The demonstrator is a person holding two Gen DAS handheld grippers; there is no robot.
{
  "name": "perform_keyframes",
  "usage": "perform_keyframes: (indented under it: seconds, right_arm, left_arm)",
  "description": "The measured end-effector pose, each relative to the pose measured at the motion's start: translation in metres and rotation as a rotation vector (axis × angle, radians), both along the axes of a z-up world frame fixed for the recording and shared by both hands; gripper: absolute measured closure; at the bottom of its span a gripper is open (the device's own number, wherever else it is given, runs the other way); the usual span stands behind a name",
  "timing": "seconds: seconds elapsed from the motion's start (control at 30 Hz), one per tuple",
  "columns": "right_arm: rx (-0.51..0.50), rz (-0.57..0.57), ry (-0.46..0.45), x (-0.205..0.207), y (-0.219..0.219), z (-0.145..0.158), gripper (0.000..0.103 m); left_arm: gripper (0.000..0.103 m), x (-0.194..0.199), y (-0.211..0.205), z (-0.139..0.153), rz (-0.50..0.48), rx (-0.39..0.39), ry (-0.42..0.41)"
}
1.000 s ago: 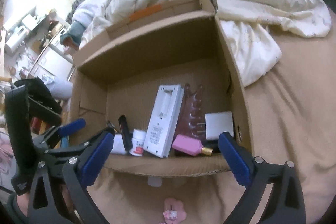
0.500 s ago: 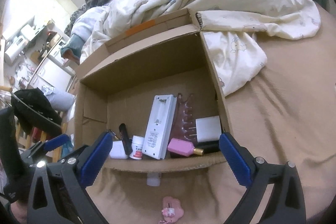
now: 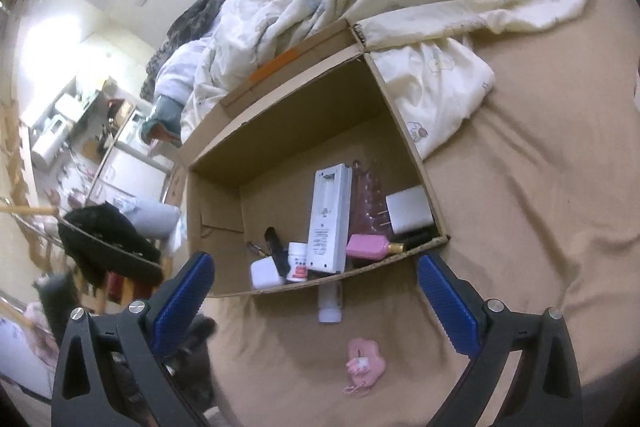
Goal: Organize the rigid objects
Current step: 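Withdraw both tools from the box toward the pink keychain, then grasp the pink Hello Kitty keychain with the left tool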
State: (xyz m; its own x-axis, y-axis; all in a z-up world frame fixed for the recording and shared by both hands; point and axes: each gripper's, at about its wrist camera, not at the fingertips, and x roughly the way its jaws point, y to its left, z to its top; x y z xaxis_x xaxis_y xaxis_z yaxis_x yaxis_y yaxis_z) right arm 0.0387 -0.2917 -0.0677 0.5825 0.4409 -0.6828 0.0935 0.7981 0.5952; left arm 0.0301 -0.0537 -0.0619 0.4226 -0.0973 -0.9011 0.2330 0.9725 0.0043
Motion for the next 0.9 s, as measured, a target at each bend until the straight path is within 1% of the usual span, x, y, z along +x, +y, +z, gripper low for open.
perform_keyframes:
  seconds: [0.07,0.17,0.27,0.33,0.4,0.47,0.53,0.63,0.67,0.7,0.73,0.8,0.9]
  right_arm:
    - [-0.002,-0.009,0.009,0.0,-0.001,-0.002,0.0]
    - [-0.007,-0.017,0.023,0.002,-0.002,-0.005,0.0]
    - [-0.023,-0.037,0.042,0.001,-0.005,-0.008,0.0]
    - [-0.019,-0.055,0.055,0.001,-0.008,-0.011,0.0]
    - [-0.014,-0.075,0.058,0.001,-0.011,-0.012,0.0]
    - [-0.003,-0.094,0.063,0.001,-0.016,-0.014,0.0]
    - [0.015,-0.104,0.072,0.001,-0.02,-0.017,0.0]
    - [0.046,-0.117,0.086,0.001,-0.024,-0.021,0.0]
    - [0.05,-0.12,0.094,0.002,-0.025,-0.022,0.0]
    - [0.041,-0.123,0.106,0.002,-0.025,-0.024,0.0]
    - [0.032,-0.125,0.116,0.003,-0.025,-0.025,0.0]
    - [0.04,-0.124,0.125,0.004,-0.025,-0.027,0.0]
    - [0.034,-0.117,0.14,0.005,-0.024,-0.03,0.0]
  left_arm:
    - [0.012,-0.004,-0.011,-0.008,-0.007,-0.006,0.028]
    - [0.012,-0.013,-0.032,-0.022,-0.002,0.034,0.048]
    - [0.012,-0.018,-0.056,-0.04,-0.013,0.042,0.095]
    - [0.012,-0.02,-0.067,-0.054,0.009,0.045,0.14]
    - [0.012,-0.018,-0.075,-0.069,0.054,0.025,0.202]
    - [0.012,-0.018,-0.082,-0.081,0.082,0.014,0.24]
    - [0.012,-0.017,-0.09,-0.092,0.088,0.02,0.264]
    - [0.012,-0.018,-0.1,-0.104,0.092,0.036,0.285]
    - [0.012,-0.018,-0.104,-0.107,0.087,0.054,0.282]
    - [0.012,-0.02,-0.11,-0.111,0.08,0.095,0.274]
    - [0.012,-0.021,-0.115,-0.114,0.07,0.119,0.275]
    - [0.015,-0.022,-0.12,-0.12,0.07,0.127,0.288]
    - [0.02,-0.025,-0.122,-0.121,0.077,0.123,0.282]
